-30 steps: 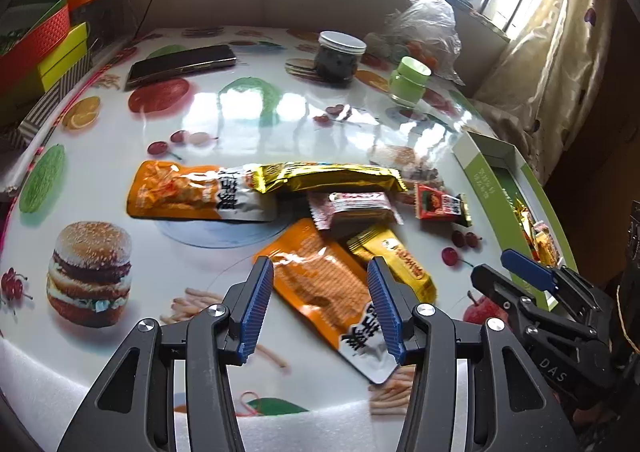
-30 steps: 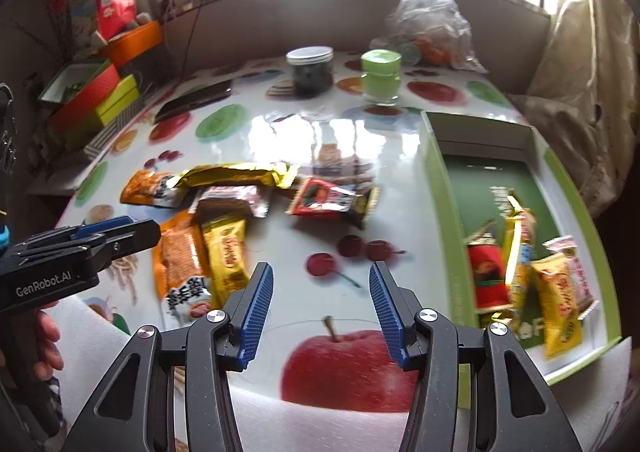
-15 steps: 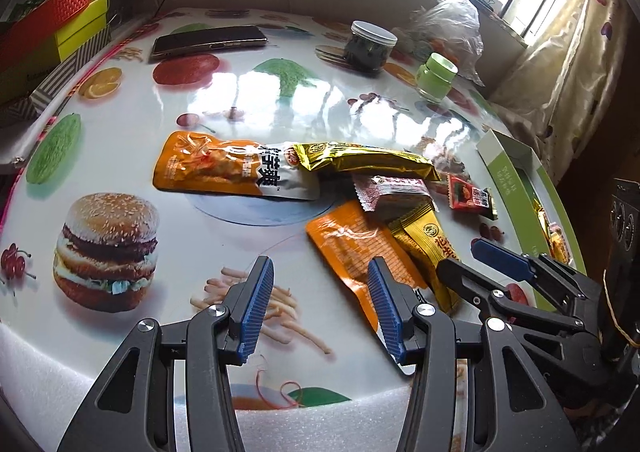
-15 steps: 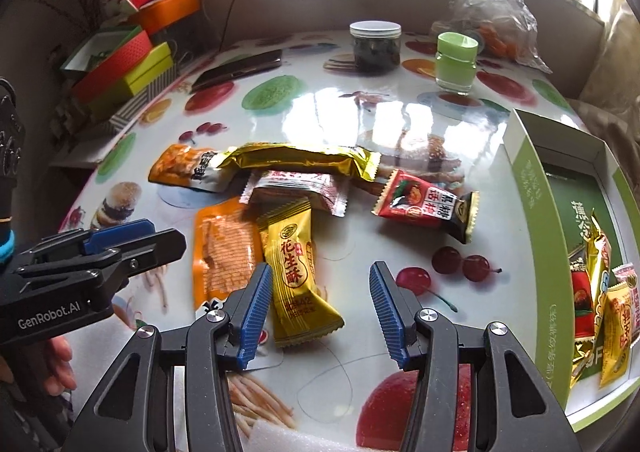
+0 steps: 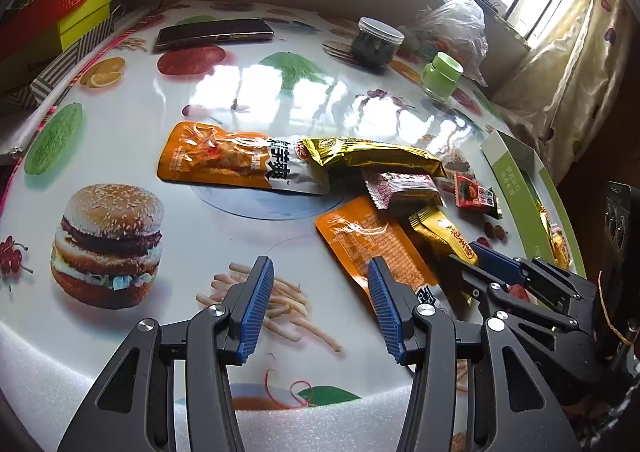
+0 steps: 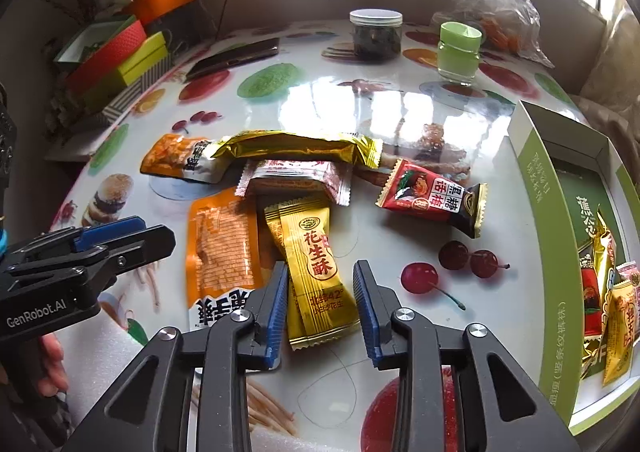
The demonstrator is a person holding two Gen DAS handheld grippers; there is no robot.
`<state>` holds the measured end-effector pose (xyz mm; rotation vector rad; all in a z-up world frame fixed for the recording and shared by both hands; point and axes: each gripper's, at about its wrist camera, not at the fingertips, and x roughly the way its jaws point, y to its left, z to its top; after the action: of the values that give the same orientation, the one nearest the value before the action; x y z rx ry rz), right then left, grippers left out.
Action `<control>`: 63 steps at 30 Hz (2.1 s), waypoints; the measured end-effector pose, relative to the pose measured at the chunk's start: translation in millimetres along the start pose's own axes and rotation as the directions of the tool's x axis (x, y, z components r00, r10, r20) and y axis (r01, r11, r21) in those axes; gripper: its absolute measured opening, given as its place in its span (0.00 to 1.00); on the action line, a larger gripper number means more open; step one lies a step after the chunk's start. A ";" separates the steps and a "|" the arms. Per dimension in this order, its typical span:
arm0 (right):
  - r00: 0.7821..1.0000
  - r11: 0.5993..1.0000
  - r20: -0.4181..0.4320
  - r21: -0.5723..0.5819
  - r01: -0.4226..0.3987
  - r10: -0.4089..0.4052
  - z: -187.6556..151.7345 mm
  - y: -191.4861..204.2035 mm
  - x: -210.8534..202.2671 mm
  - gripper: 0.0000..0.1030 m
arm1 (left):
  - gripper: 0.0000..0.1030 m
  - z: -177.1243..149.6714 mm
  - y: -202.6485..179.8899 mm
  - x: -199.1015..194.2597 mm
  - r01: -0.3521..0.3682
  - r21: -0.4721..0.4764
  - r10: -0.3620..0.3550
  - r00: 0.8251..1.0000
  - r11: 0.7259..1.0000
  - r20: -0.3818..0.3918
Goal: Organize snacks
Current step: 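Grasp a yellow peanut-candy packet with right tool while left tool grasps orange konjac packet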
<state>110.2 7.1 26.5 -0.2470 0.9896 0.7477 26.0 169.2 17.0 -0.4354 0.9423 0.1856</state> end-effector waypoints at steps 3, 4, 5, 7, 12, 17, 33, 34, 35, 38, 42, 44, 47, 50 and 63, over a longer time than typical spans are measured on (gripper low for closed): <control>1.000 1.000 -0.012 -0.027 0.011 -0.011 -4.1 5.1 -2.8 0.27 | 0.49 -1.2 -1.7 1.0 0.020 -0.003 -0.020 1.000 1.000 -0.008; 1.000 0.999 -0.016 -0.028 0.017 -0.018 -5.7 7.1 -3.7 0.27 | 0.49 -1.6 -2.4 1.6 0.026 -0.007 -0.026 1.000 1.000 -0.013; 1.000 0.999 -0.017 -0.028 0.016 -0.016 -7.0 8.6 -4.4 0.26 | 0.49 -2.0 -3.3 2.7 0.032 -0.009 -0.033 0.999 0.999 -0.019; 0.999 0.999 -0.027 -0.028 -0.022 0.022 -10.2 12.7 -5.9 0.26 | 0.49 -2.3 -5.2 4.8 0.039 -0.012 -0.039 0.999 0.999 -0.032; 0.996 0.997 -0.036 0.005 -0.081 0.081 -15.2 8.8 -10.0 0.26 | 0.49 -2.0 -9.9 9.0 0.029 -0.012 -0.030 0.998 0.999 -0.051; 0.997 0.996 -0.020 0.046 -0.074 0.075 -19.6 -3.3 -17.5 0.26 | 0.49 0.4 -21.3 13.5 0.024 0.014 -0.023 0.998 1.000 -0.064; 0.998 0.989 0.045 0.139 -0.052 0.046 -29.5 -34.9 -38.3 0.26 | 0.61 1.7 -66.3 32.4 -0.106 0.137 0.120 0.988 0.985 -0.097; 0.998 0.989 0.046 0.141 -0.054 0.048 -29.8 -35.0 -38.6 0.26 | 0.61 1.0 -68.9 33.4 -0.124 0.146 0.139 0.986 0.981 -0.095; 0.998 0.988 0.048 0.144 -0.057 0.051 -30.3 -35.5 -38.8 0.26 | 0.61 0.5 -71.0 34.2 -0.139 0.155 0.155 0.984 0.978 -0.093; 0.998 0.987 0.049 0.152 -0.056 0.049 -31.9 -37.5 -39.6 0.26 | 0.61 0.6 -71.8 34.6 -0.151 0.157 0.166 0.982 0.976 -0.088; 0.998 0.986 0.049 0.159 -0.056 0.049 -32.6 -39.0 -39.9 0.26 | 0.61 -0.3 -72.6 34.4 -0.162 0.168 0.177 0.981 0.972 -0.081; 0.997 0.985 0.050 0.160 -0.060 0.052 -33.1 -39.2 -40.3 0.26 | 0.58 -1.0 -73.4 34.1 -0.173 0.176 0.189 0.979 0.969 -0.074; 0.997 0.985 0.049 0.163 -0.059 0.051 -33.2 -39.6 -40.0 0.26 | 0.54 -1.1 -71.7 32.4 -0.173 0.165 0.186 0.980 0.971 -0.068; 0.998 0.985 0.048 0.163 -0.058 0.051 -33.1 -39.0 -40.0 0.26 | 0.52 -1.1 -69.2 30.2 -0.163 0.154 0.174 0.983 0.975 -0.062; 0.998 0.986 0.047 0.160 -0.053 0.046 -33.6 -38.2 -40.3 0.26 | 0.44 -5.0 -66.7 22.4 -0.126 0.146 0.133 0.990 0.981 -0.041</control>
<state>100.2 -56.3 36.3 -0.0653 1.0120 0.7111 58.0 106.4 14.9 -0.2475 1.0279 0.2247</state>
